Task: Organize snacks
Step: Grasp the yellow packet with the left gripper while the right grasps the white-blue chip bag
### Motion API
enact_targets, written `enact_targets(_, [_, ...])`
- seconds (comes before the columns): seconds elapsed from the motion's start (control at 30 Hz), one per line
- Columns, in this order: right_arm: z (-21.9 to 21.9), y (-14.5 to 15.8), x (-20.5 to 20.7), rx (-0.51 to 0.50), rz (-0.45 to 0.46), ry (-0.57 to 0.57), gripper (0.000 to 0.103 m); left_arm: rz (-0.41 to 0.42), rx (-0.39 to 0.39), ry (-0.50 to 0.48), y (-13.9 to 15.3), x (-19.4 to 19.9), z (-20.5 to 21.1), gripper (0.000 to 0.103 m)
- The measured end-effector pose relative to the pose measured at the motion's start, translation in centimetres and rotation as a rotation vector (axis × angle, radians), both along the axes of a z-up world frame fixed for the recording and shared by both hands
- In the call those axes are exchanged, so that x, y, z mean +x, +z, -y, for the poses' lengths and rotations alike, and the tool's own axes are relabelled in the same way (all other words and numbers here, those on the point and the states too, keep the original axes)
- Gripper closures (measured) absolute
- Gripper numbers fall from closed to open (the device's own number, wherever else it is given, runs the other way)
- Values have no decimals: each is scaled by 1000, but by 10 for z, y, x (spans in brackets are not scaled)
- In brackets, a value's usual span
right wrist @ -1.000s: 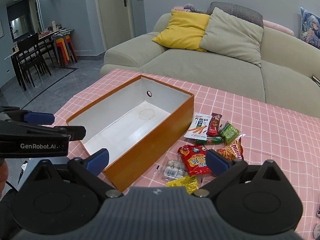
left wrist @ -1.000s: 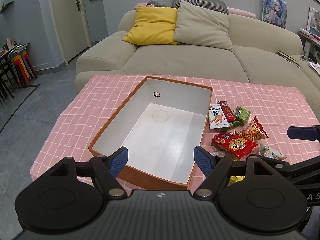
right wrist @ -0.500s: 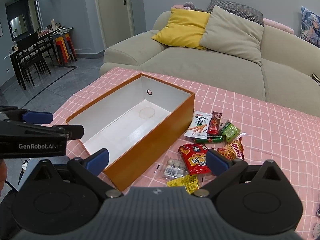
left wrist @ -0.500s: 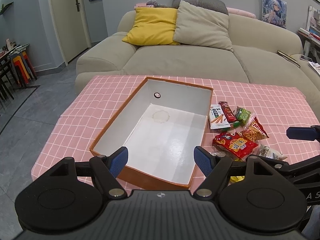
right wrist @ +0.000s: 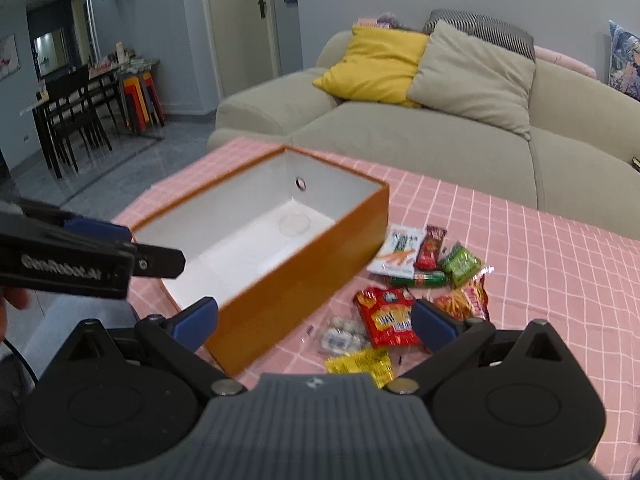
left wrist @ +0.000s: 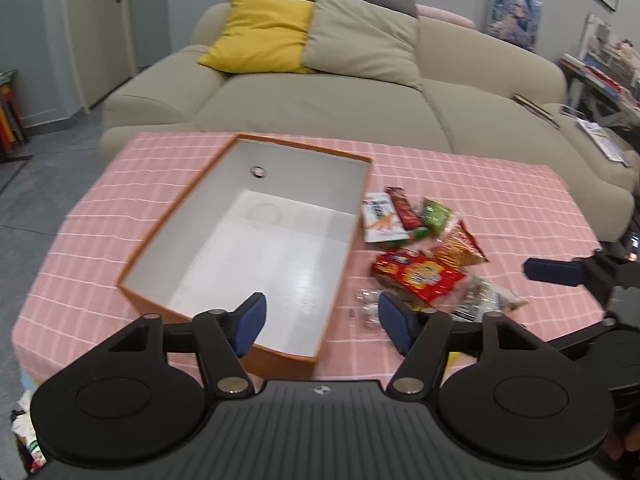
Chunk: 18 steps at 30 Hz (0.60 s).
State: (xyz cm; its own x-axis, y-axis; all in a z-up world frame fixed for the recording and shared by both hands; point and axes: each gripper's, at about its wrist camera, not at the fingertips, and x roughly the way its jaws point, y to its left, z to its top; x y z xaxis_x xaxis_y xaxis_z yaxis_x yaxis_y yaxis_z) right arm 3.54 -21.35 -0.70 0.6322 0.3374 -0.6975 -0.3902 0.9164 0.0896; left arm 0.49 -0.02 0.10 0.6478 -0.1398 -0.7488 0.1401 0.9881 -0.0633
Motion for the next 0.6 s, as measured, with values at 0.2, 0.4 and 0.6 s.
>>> enact_targets(0.2, [15, -22, 2, -51, -29, 13, 18, -28, -5, -71, -10, 8, 22, 34])
enact_targets(0.4, [40, -51, 11, -98, -99, -16, 33, -86, -11, -140, -32, 22, 49, 40])
enact_targets(0.6, [65, -81, 17, -157, -165, -34, 36, -152, -46, -187, -57, 31, 68, 40])
